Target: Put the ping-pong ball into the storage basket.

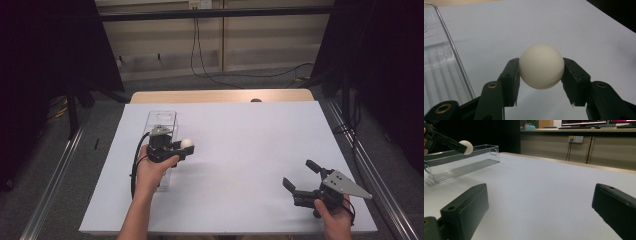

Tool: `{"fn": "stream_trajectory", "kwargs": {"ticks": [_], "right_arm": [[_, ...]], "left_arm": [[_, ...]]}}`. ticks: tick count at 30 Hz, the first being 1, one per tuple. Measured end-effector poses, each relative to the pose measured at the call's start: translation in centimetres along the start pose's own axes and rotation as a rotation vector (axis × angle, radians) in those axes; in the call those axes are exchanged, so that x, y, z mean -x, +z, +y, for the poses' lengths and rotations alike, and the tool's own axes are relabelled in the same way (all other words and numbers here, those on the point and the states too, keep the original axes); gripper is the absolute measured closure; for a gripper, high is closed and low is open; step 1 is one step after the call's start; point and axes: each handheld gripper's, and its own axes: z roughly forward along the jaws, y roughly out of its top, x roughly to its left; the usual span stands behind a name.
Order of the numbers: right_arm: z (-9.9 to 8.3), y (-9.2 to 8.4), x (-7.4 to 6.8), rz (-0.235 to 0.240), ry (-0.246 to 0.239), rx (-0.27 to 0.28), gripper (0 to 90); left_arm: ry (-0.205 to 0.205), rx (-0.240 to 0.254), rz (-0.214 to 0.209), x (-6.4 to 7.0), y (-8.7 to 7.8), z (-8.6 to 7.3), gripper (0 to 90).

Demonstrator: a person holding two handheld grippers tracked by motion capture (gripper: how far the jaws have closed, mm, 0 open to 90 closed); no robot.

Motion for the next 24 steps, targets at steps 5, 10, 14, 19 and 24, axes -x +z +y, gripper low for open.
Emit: {"fn": "stream_trajectory", "kwargs": {"ticks": [5,10,14,19,24], "right_arm": [[0.03,-0.02,0.06,0.005,-0.006,0.005,0.4],[0.03,0.0,0.05,0.006,-0.006,0.006,0.4],[0.04,-0.02,0.08,0.006,-0.007,0.007,0.3],[0.06,-0.04,0.07,0.003,-0.008,0.006,0.4],[0.05,-0.03,0.07,0.005,-0.005,0.006,0.4]], "left_arm": [[0.002,-0.001,-0.007,-0.19,-0.18,0.05,51.0],[0.002,0.0,0.005,-0.26,-0.35,0.1,51.1],[-0.001,0.008,0.004,-0.33,-0.47,0.12,51.1],[0.005,0.005,0.011,-0.28,-0.61,0.22,51.1],[0.004,0.003,0.018,-0.51,-0.82,0.19,51.1]]}}
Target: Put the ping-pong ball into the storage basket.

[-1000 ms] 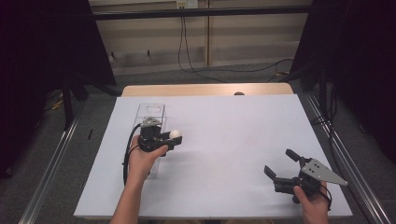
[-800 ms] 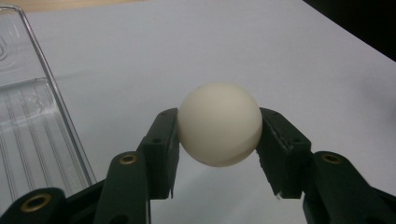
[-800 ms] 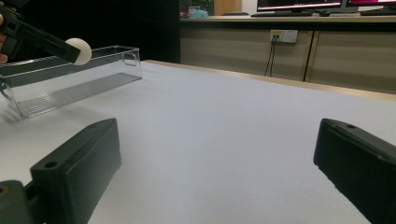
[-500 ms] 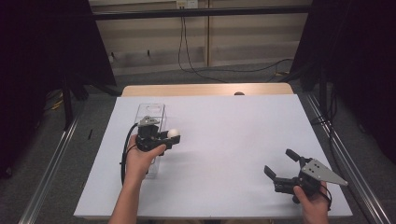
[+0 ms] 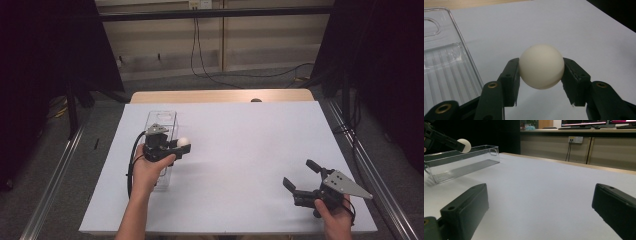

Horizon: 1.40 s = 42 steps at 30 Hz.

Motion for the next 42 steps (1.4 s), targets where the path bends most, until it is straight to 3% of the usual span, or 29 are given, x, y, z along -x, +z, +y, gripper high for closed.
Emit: {"fn": "stream_trajectory", "kwargs": {"ticks": [42], "right_arm": [[0.0,-0.04,-0.01,0.0,0.004,-0.001,0.5]], "left_arm": [[-0.001,-0.017,0.033,-0.76,-0.93,-0.31,51.1]]}}
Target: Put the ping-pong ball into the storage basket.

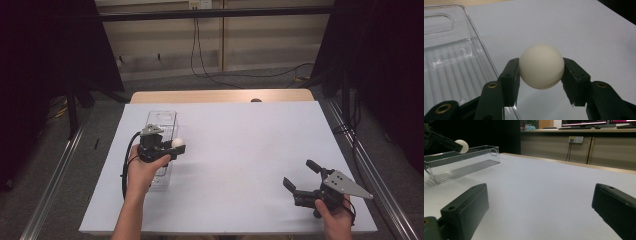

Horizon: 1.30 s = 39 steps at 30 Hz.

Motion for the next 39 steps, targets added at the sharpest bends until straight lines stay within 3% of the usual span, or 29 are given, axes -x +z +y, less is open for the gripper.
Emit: {"fn": "stream_trajectory", "kwargs": {"ticks": [33,36,39], "right_arm": [[0.0,0.0,0.0,0.002,0.009,0.0,0.5],[0.0,0.0,0.0,0.003,0.007,0.0,0.5],[0.0,0.0,0.0,0.002,0.004,0.001,0.5]], "left_arm": [[0.001,-0.018,0.037,-1.2,-1.1,-0.3,51.1],[-0.016,-0.009,0.043,-1.2,-1.1,-0.4,51.1],[0.0,-0.019,0.05,-1.3,-1.2,-0.4,51.1]]}}
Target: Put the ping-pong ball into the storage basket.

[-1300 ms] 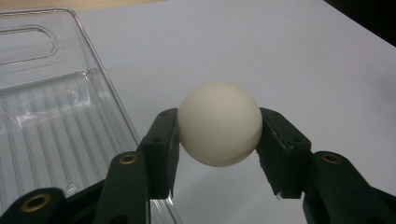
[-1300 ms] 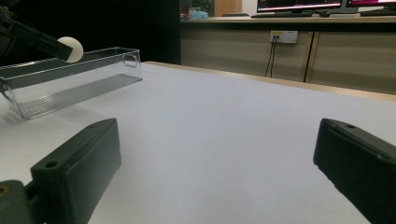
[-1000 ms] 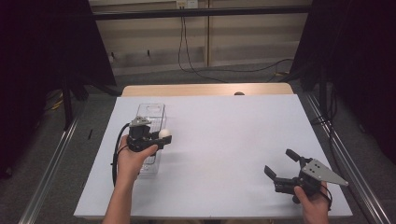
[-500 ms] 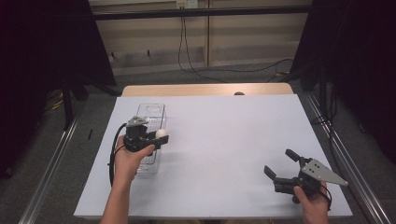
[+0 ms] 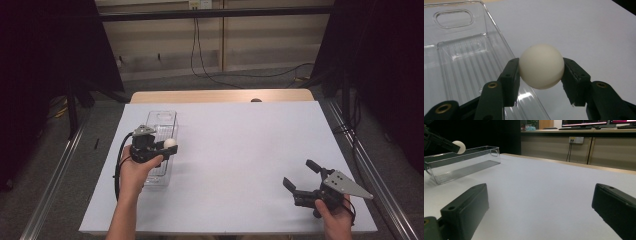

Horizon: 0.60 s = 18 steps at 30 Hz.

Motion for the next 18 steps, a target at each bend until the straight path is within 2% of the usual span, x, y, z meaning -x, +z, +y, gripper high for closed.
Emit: {"fn": "stream_trajectory", "kwargs": {"ticks": [3,5,9,11,14,18], "right_arm": [[-0.01,-0.01,-0.02,0.001,0.001,-0.001,0.5],[0.01,0.01,-0.06,0.001,0.002,0.001,0.5],[0.01,-0.01,0.01,0.002,-0.005,0.002,0.5],[0.0,-0.03,0.01,0.002,0.001,-0.003,0.5],[0.01,-0.06,0.03,0.003,-0.002,-0.001,0.4],[0.02,-0.04,-0.01,0.003,-0.003,0.0,0.4]], "left_arm": [[-0.022,0.012,0.009,0.09,-0.01,-0.03,51.1],[-0.017,0.007,0.0,-0.06,-0.02,-0.08,51.1],[-0.028,0.006,0.012,-0.17,-0.03,-0.16,51.1],[-0.003,-0.005,0.01,-0.49,-0.19,-0.17,51.1],[-0.028,0.008,0.014,-0.44,-0.17,-0.24,51.1],[-0.028,0.005,0.025,-0.55,-0.23,-0.29,51.1]]}}
